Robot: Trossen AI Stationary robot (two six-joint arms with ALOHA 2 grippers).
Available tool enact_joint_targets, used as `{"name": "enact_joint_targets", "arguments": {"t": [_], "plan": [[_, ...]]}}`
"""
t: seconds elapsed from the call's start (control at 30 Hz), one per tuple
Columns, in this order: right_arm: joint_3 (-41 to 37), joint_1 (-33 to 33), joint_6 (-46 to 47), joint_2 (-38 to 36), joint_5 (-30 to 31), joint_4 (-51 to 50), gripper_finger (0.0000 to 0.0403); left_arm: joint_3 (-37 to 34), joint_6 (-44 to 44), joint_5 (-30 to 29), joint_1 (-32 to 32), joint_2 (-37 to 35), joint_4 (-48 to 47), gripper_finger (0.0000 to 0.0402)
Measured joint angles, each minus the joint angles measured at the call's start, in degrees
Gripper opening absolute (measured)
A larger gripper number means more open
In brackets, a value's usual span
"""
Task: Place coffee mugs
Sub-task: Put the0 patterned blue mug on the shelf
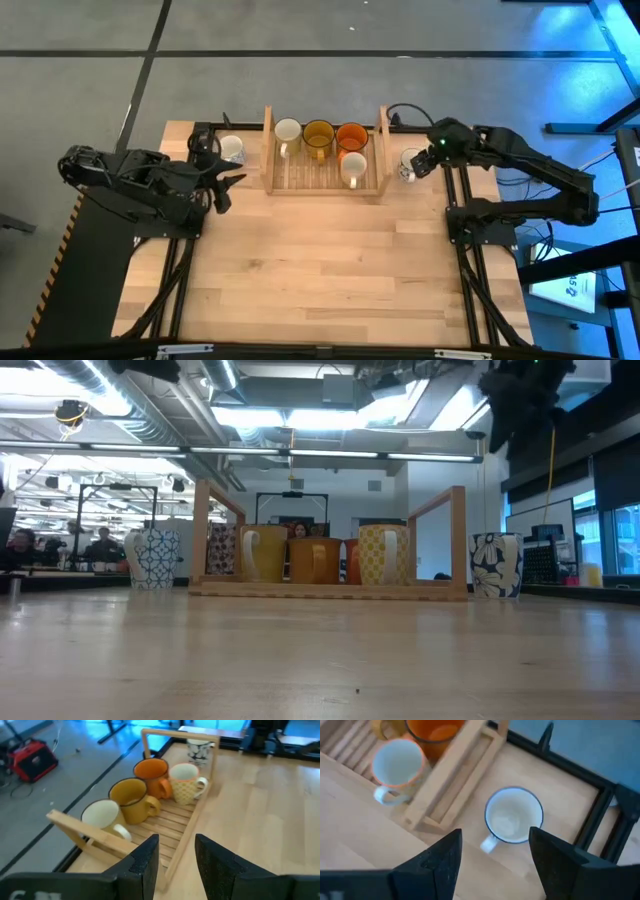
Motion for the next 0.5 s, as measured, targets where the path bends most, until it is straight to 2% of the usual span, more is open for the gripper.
{"name": "enact_joint_targets", "arguments": {"t": [0.27,0.5], "plan": [[-3.88,-11.5,-9.49,2.29,-8.86,-0.29,0.0218,0.0,-1.58,-0.16,3.58,1.1,-0.02,0.0121],[-9.96,-17.87,-10.13,6.04,-10.65,1.43,0.0218,0.02,0.01,-0.29,6.47,2.17,1.06,0.0121]]}}
